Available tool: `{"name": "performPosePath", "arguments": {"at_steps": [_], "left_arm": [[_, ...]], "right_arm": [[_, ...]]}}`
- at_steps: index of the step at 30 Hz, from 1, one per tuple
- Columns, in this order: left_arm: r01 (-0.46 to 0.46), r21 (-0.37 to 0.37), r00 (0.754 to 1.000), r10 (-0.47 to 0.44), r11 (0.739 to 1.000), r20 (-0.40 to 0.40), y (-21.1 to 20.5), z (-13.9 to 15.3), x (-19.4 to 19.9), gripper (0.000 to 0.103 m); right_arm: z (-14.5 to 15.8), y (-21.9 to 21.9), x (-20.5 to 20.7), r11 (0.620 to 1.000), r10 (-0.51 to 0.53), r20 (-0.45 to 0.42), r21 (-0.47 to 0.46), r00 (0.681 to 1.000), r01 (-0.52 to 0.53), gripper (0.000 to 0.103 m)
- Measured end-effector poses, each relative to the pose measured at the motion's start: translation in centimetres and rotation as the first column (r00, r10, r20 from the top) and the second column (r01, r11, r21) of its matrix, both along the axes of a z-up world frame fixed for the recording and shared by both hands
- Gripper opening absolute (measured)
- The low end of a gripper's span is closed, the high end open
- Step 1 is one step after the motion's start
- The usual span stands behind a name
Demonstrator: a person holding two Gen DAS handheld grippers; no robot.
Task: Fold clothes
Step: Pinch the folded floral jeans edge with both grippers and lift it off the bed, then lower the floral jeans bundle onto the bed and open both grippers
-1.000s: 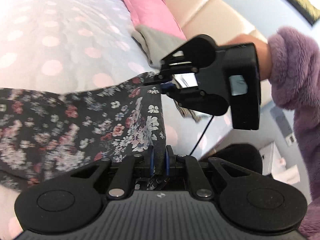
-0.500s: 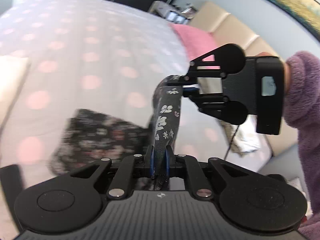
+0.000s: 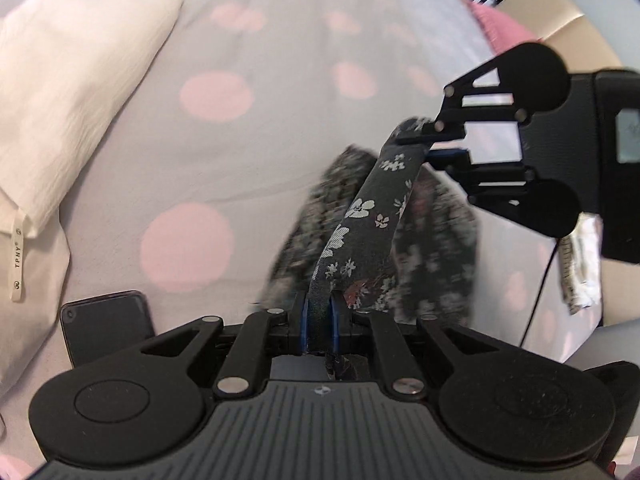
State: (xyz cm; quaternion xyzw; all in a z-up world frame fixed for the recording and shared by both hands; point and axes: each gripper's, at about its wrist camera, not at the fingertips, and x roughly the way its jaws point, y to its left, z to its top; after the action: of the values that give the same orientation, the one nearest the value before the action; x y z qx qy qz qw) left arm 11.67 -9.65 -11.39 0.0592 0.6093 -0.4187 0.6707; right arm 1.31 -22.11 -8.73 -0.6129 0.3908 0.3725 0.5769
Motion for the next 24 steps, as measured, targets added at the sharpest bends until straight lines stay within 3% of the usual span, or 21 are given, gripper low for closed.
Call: {"name": "performPosePath", "arguments": {"at_steps": [8, 10, 12, 15, 17, 19, 22, 24], "left_arm": [[0.058, 0.097, 0.995, -0.066, 0.994, 0.077, -1.2, -1.0, -1.0, 0.011], [0.045, 0.104, 0.994, -0.055, 0.994, 0.095, -1.0, -0.8, -1.0, 0.016], [0.028, 0.109, 0.992, -0.041, 0.994, 0.119, -0.6, -0.3, -1.0, 0.020], [0.015, 0.123, 0.984, -0.037, 0.992, 0.177, -0.2, 0.6, -1.2, 0.027], [0.025, 0.130, 0.970, -0.055, 0.991, 0.236, -0.4, 1.7, -1.7, 0.027], [0.044, 0.097, 0.958, -0.069, 0.994, 0.279, -0.7, 2.9, -2.1, 0.027], [0.087, 0.010, 0.940, -0.085, 0.996, 0.330, -1.4, 5.0, -2.8, 0.026], [0.129, -0.004, 0.924, -0.119, 0.992, 0.363, -2.8, 5.3, -3.3, 0.021]], "right_arm": [[-2.3, -0.1, 1.2, 0.992, -0.070, -0.052, 0.104, 0.996, 0.075, 0.013], [-2.2, -1.4, 1.5, 0.985, -0.105, -0.025, 0.137, 0.994, 0.107, 0.021], [-1.2, -2.3, 1.0, 0.975, -0.151, 0.019, 0.168, 0.988, 0.146, 0.047], [0.4, -4.2, 0.0, 0.947, -0.257, 0.073, 0.217, 0.964, 0.236, 0.054], [1.5, -6.4, -1.6, 0.906, -0.351, 0.080, 0.280, 0.933, 0.317, 0.054], [2.4, -8.2, -3.3, 0.838, -0.457, 0.052, 0.360, 0.888, 0.410, 0.054], [2.2, -10.3, -5.8, 0.683, -0.625, -0.029, 0.464, 0.780, 0.564, 0.048], [1.2, -11.0, -7.2, 0.558, -0.715, -0.094, 0.519, 0.693, 0.647, 0.043]]}}
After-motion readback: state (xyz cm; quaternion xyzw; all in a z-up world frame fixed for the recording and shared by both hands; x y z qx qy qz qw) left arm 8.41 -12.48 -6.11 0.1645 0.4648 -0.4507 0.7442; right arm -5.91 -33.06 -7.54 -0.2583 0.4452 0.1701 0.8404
